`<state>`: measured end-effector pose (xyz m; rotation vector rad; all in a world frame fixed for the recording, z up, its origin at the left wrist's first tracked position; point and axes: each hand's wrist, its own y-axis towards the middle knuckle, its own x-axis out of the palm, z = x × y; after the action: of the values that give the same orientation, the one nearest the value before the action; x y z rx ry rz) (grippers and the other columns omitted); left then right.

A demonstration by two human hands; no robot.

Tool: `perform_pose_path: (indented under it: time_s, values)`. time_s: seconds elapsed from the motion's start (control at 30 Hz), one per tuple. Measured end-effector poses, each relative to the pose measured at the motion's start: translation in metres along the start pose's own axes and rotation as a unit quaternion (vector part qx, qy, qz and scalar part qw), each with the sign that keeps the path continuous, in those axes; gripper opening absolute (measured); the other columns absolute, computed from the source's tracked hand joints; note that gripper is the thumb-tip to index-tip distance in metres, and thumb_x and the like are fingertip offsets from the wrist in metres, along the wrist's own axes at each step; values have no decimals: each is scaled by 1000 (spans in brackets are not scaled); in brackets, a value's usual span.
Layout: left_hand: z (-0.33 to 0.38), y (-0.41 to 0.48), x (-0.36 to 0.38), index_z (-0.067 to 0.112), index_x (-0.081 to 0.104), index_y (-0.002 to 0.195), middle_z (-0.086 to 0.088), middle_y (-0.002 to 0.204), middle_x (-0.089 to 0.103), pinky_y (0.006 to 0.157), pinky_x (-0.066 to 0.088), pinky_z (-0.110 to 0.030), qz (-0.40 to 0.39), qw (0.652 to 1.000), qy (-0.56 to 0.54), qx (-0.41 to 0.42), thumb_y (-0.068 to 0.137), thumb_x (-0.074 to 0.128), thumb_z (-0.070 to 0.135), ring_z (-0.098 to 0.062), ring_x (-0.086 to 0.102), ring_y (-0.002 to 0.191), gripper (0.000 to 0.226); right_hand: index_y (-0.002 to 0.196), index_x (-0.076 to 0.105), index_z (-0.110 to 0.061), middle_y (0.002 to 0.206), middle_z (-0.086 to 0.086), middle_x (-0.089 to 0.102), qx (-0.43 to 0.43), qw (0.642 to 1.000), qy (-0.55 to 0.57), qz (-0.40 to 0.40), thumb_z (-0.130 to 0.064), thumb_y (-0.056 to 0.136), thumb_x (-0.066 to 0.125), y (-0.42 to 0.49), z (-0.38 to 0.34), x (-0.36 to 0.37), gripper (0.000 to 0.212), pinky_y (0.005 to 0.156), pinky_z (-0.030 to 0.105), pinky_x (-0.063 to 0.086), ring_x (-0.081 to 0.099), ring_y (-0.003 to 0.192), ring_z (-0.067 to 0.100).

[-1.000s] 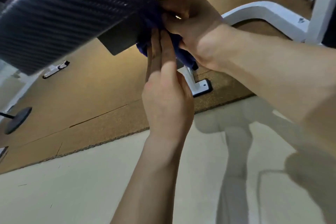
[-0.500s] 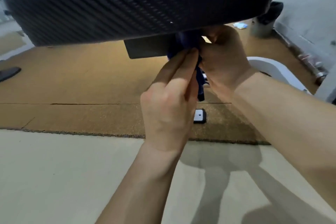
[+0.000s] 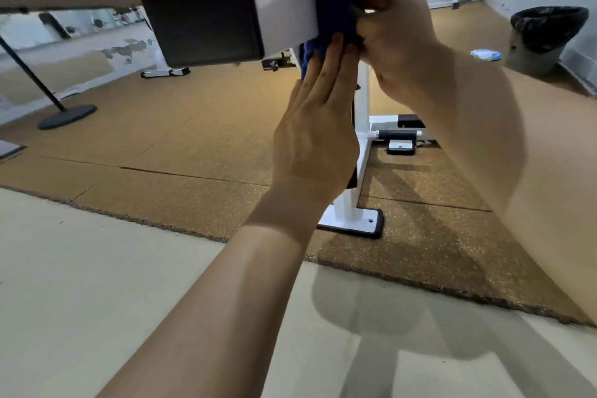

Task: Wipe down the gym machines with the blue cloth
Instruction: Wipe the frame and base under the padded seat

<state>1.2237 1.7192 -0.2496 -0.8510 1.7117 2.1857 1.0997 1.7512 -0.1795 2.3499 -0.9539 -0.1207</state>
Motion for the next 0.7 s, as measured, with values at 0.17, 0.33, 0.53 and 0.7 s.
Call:
perform_pose_path:
  time_s: [0.17, 0.33, 0.53, 0.7]
  values:
    - [-1, -20, -32, 5, 38, 152, -10, 159, 36, 114, 30, -27, 16, 1000, -21, -13, 99, 31, 13, -24, 28, 150, 54, 102, 71, 9, 94, 22, 73, -24, 999, -7, -43, 5, 91, 53, -33, -8, 7, 22, 87, 47, 60, 74, 88, 28]
    - [9, -51, -71, 1, 56, 137, -14, 142, 56, 108, 46, -34, 97, 995, -20, 24, 97, 52, 4, -27, 52, 134, 40, 104, 61, 23, 84, 22, 63, -3, 995, 86, -43, 14, 94, 44, -89, -38, 28, 22, 61, 24, 56, 72, 64, 13]
    - [22, -74, -117, 11, 75, 97, 0, 93, 74, 72, 51, -25, 70, 992, -100, -13, 87, 72, 7, -15, 67, 81, 11, 103, 78, -12, 92, -2, 76, 52, 993, -98, 25, -2, 93, 61, -155, -71, 28, 22, 73, 30, 56, 72, 86, 15]
    - [72, -90, -116, 22, 65, 91, 14, 86, 66, 74, 52, -33, -129, 951, -250, -126, 87, 70, 6, -12, 65, 78, 18, 96, 71, -26, 99, -9, 72, 187, 938, -263, 125, -11, 89, 70, -219, -93, -27, 16, 80, 21, 53, 66, 89, 3]
